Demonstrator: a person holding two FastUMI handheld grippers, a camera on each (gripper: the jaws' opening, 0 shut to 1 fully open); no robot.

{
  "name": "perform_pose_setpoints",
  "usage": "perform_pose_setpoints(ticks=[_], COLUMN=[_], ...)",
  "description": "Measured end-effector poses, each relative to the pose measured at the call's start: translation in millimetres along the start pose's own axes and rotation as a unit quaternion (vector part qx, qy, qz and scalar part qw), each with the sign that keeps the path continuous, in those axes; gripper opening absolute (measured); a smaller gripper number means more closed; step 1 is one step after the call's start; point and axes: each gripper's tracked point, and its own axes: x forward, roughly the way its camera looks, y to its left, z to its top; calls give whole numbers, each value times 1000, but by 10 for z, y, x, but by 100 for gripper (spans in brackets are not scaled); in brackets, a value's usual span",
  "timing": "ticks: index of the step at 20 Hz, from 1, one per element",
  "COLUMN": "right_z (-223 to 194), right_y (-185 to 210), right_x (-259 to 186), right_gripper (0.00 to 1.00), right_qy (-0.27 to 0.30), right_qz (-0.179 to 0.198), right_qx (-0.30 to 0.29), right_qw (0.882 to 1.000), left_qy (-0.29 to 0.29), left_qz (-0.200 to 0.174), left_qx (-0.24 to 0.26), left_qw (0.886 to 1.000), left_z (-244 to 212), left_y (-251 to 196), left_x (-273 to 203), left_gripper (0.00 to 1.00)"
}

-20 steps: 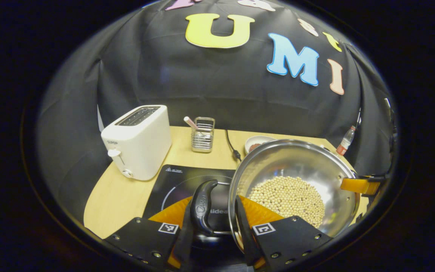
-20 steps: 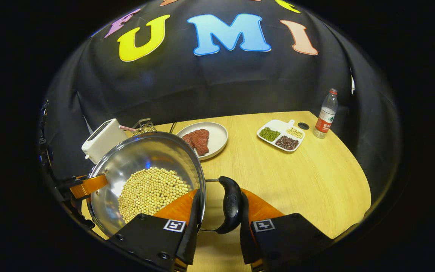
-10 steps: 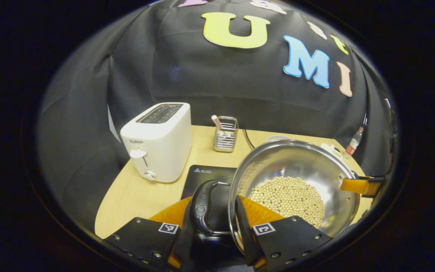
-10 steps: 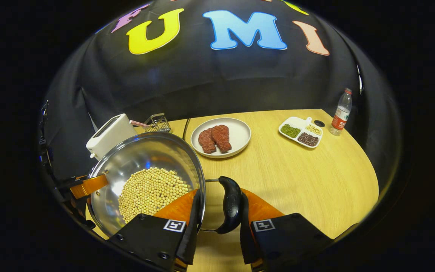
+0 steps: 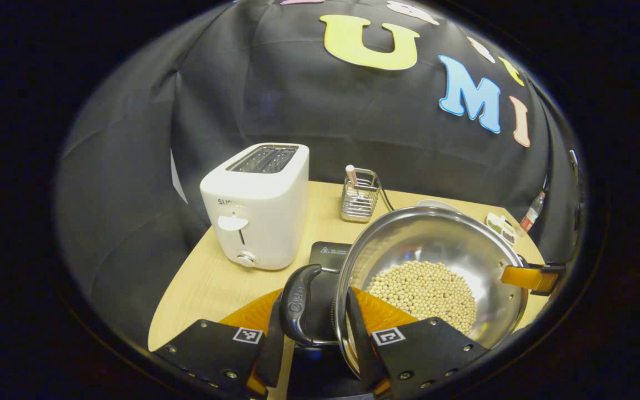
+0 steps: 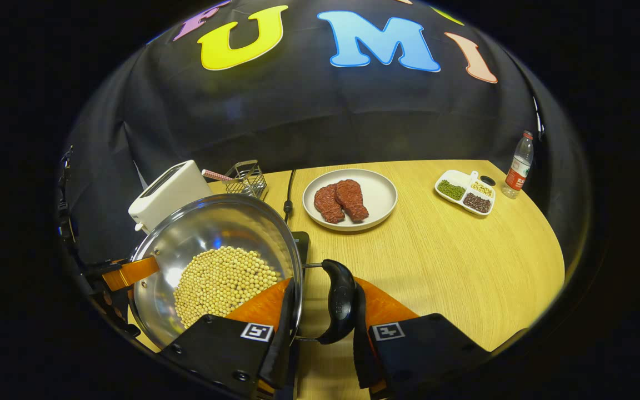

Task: First push the handle of the pot to place it horizontally, then grasp the pot with both hands and set it on the induction cooktop.

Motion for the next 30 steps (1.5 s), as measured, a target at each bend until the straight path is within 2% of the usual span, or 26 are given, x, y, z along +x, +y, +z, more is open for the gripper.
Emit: perform_pose_setpoints(ticks=[9,10,11,12,13,14,16,17,18,19,20,21,25,27,28,30], right_z=[-17,-13,-16,-4,-11,-6,58,84,111,110,134,126,265,448,545,702], right_y=[87,89,90,84,77,73,107,129,145,143,123,115,65,-50,-124,-279], right_x=[103,103,95,116,107,104,76,63,44,13,-33,-41,-339,-545,-676,-925], right_gripper=[48,48,53,51,53,58,58,58,65,85,94,98,98,98,98,98], right_qy=[7,7,7,5,4,2,-9,-16,-20,-23,-25,-28,-65,-106,-129,-168], right_qz=[5,5,5,4,3,1,5,10,13,14,13,13,19,14,11,7], right_qx=[10,10,9,8,7,8,10,11,13,12,9,4,-11,-24,-27,-28], right_qw=[1000,1000,1000,1000,1000,1000,1000,1000,1000,1000,1000,1000,998,994,991,985], left_qy=[3,4,5,4,4,3,-6,-11,-19,-26,-30,-32,-69,-101,-116,-144], left_qz=[4,4,4,4,5,7,10,20,31,32,33,37,60,62,61,62], left_qx=[13,12,10,11,10,9,0,-8,-16,-24,-29,-29,-25,-27,-26,-21], left_qw=[1000,1000,1000,1000,1000,1000,1000,1000,999,999,999,998,996,993,991,987], left_z=[13,9,6,7,6,6,21,33,58,89,96,94,298,469,546,688], left_y=[103,95,100,95,108,110,100,142,175,184,169,180,196,84,6,-188], left_x=[33,46,51,50,37,31,29,22,7,-12,-38,-72,-358,-562,-658,-867], left_gripper=[56,53,59,56,56,61,55,62,68,75,77,80,80,81,77,80])
